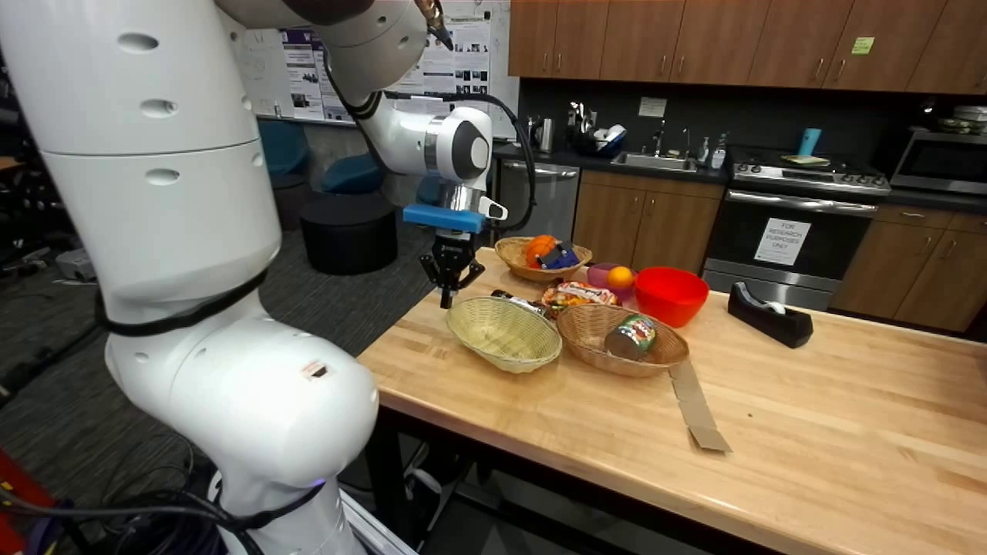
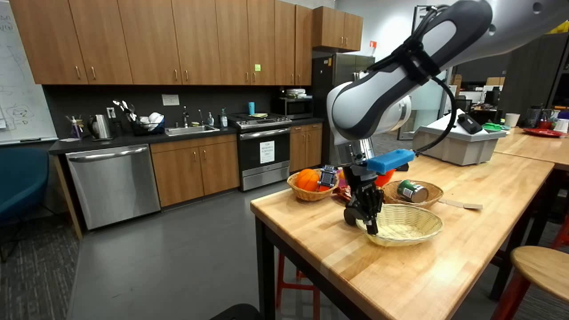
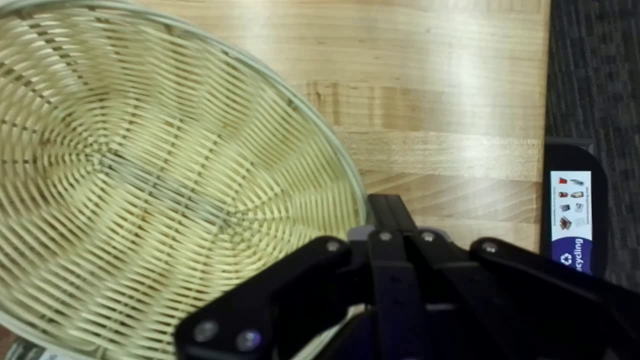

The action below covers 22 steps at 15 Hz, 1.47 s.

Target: Move the left basket to the right

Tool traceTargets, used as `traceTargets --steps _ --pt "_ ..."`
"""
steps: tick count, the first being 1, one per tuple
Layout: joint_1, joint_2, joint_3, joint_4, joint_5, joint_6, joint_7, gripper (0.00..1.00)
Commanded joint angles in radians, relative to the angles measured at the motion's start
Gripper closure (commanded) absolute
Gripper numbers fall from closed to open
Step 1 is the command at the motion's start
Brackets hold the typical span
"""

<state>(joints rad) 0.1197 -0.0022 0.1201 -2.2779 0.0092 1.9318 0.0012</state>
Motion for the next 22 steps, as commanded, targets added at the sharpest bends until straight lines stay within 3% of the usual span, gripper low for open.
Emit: traceTargets --steps 1,10,12,17,22 --pt "-0.034 -0.064 -0.034 -0.046 -0.005 -0.006 0.02 1.0" --pt "-0.104 -0.156 -0.1 -0.137 -0.005 0.018 0.027 1.0" --pt "-0.096 -0.16 -0.092 -0.15 -0.026 0.076 0.007 1.0" --pt "-0.075 -0.083 -0.061 -0.119 -0.13 0.203 -0.001 1.0" --pt "-0.099 -0.007 -0.085 -0.086 -0.231 0.253 0.0 1.0"
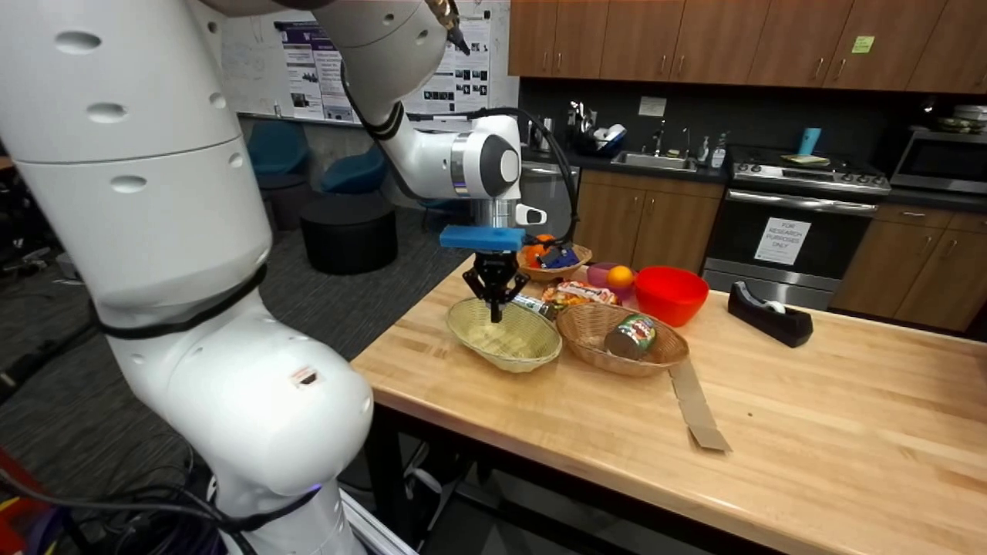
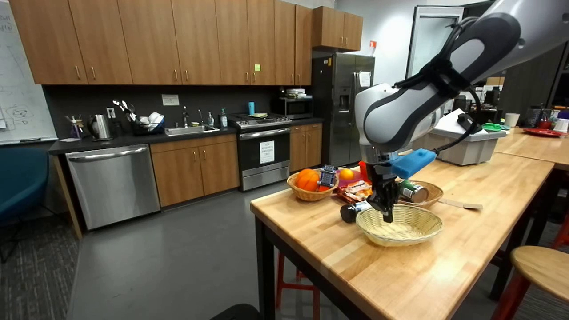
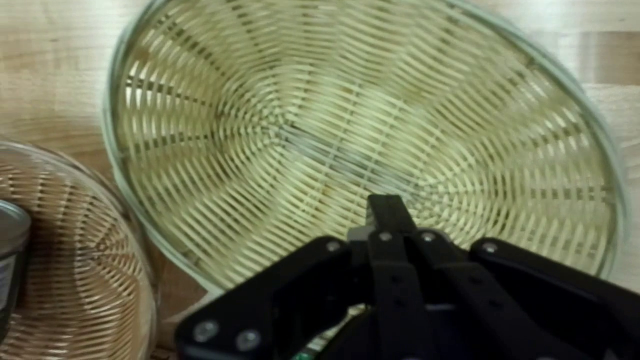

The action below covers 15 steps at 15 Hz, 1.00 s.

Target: Move the left basket to the right

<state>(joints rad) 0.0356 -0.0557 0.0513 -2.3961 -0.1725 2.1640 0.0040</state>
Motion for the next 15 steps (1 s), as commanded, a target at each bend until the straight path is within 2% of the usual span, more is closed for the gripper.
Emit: traceTargets --steps 1,5,9,11,12,15 --pt "-0.02 0.055 -0.022 0.033 -0.063 0.027 0.0 1.0" --pt "-0.051 0.075 -0.062 0.046 -0.127 0.038 0.002 1.0" --pt "-0.125 0.049 -0.144 0.034 -0.201 0.062 -0.028 1.0" --pt "-0.164 0.032 -0.185 0.037 -0.216 0.067 -0.045 1.0" --pt "-0.171 0.014 -0.192 0.073 -0.203 0.024 -0.053 1.0" --pt "-0.201 -0.009 -0.221 0.127 -0.193 -0.003 -0.073 1.0"
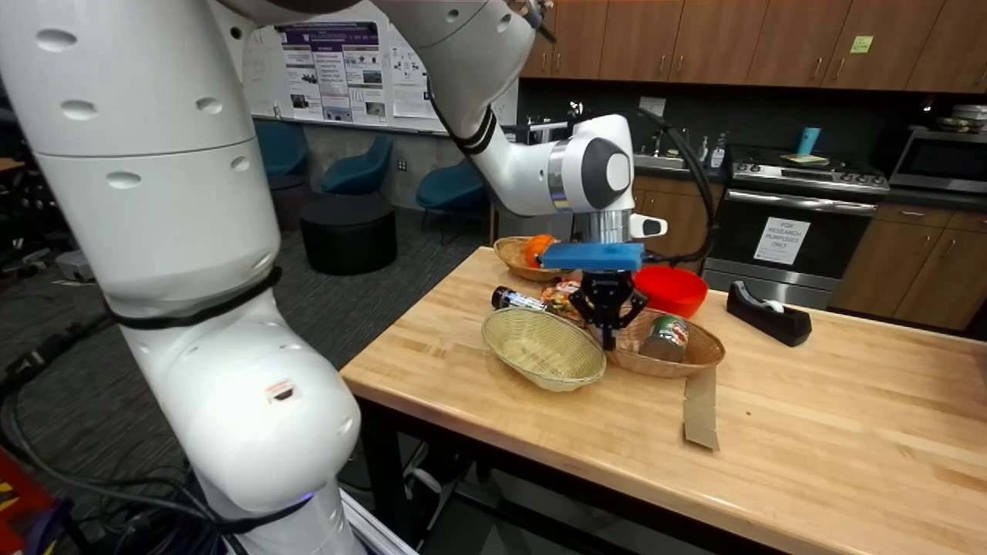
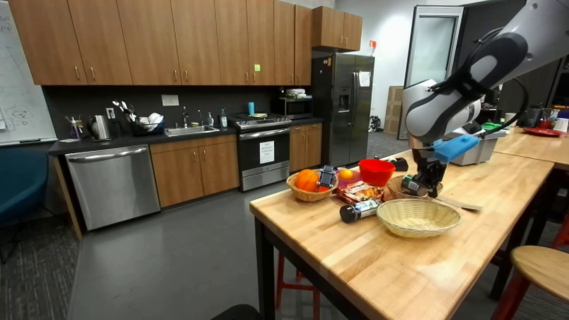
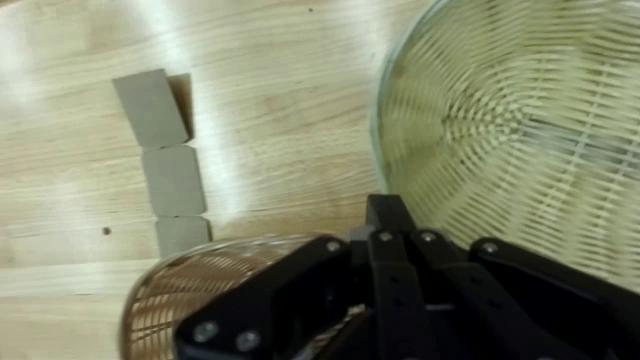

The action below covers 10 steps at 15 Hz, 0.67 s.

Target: Move the left basket to the right

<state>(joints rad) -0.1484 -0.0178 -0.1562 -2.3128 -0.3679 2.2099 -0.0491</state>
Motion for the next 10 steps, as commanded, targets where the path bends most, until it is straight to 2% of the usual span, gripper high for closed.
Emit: traceTargets --steps 1,5,10 --pt "-0.022 -0.052 -0.017 0.064 0.002 -0.063 -0.019 1.0" --pt "-0.003 -0.081 0.003 0.102 0.032 -0.144 -0.018 1.0" --pt "0.068 -0.104 0.076 -0.032 0.11 -0.162 -0.008 1.0"
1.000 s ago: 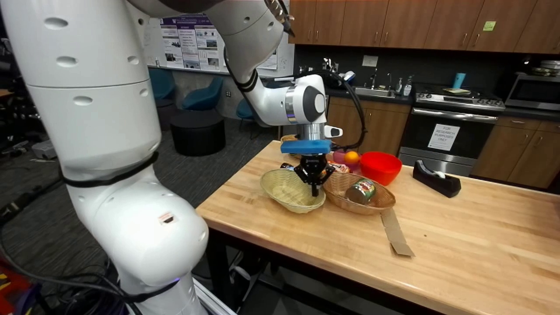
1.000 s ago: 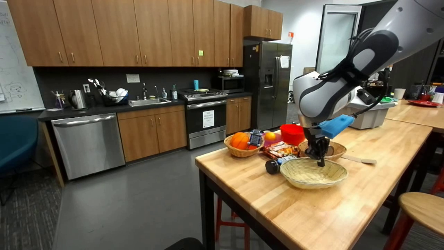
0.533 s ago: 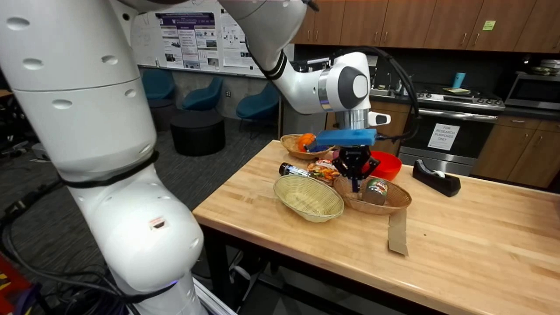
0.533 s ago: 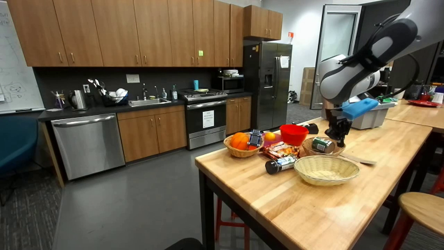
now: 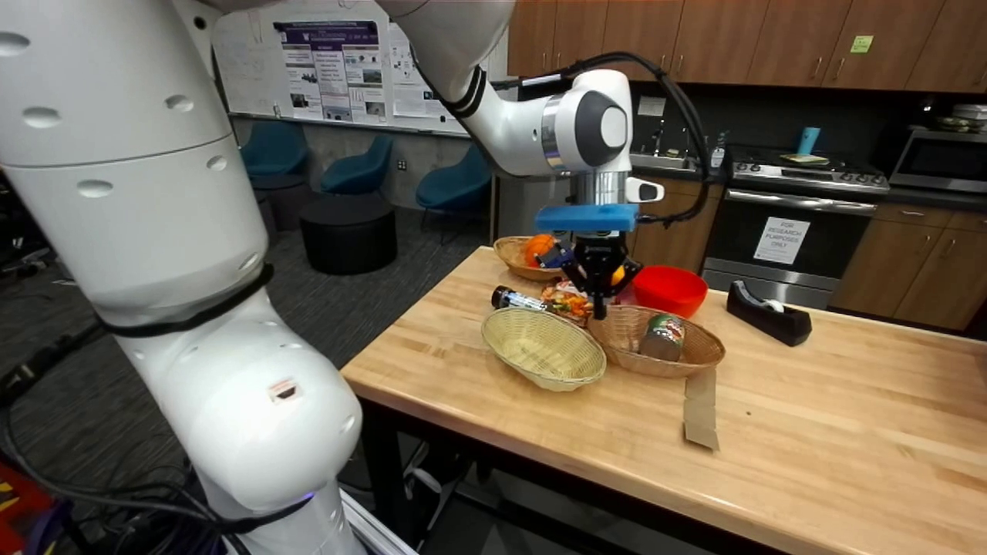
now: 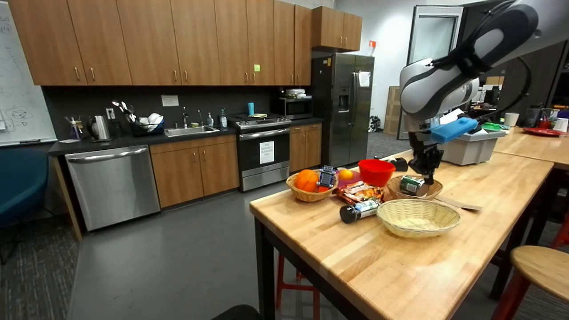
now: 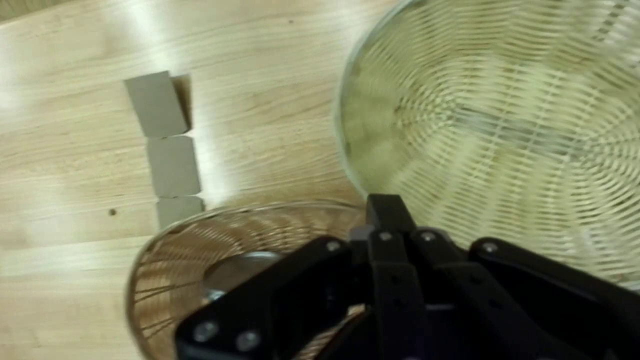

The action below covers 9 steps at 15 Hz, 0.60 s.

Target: Move the left basket to the right

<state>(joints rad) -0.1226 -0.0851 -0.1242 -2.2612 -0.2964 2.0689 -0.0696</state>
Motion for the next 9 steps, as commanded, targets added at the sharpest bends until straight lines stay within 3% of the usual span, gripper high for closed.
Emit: traceTargets --steps 1,5,9 --pt "0.061 -0.044 0.063 -0.119 0.055 -0.022 0.03 1.0" --pt "0.127 -0.037 0.13 -0.213 0.133 -0.009 0.078 1.0" --pt "0.138 -0.004 0.141 -0.209 0.128 0.012 0.048 1.0"
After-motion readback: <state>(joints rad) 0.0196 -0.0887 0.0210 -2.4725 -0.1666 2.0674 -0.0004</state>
